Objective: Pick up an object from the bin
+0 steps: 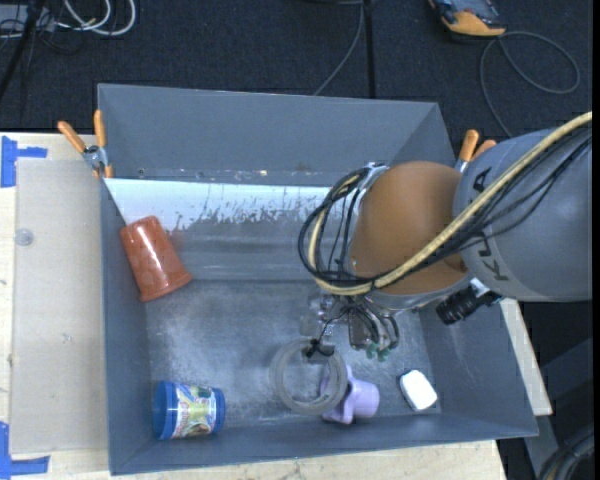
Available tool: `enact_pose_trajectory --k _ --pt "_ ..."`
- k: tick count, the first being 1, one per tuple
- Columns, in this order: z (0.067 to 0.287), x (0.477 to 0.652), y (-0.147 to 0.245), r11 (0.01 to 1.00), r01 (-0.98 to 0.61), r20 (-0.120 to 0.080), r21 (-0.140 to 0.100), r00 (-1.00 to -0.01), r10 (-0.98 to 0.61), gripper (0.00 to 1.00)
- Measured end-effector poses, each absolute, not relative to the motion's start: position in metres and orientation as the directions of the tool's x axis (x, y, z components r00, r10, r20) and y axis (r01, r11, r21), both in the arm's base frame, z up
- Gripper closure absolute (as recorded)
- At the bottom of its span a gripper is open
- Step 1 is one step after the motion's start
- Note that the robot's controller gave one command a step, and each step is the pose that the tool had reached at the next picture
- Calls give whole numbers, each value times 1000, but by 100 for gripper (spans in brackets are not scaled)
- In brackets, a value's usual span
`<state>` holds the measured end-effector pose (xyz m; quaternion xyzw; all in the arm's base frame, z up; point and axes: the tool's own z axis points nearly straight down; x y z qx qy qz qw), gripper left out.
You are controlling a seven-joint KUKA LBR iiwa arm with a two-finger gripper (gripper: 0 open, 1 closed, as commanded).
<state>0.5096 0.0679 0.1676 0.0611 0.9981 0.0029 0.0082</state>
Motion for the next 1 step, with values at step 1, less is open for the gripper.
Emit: enact_pose_trajectory --k 1 --pt "209 508 68 991 132 -8 5 -991 132 100"
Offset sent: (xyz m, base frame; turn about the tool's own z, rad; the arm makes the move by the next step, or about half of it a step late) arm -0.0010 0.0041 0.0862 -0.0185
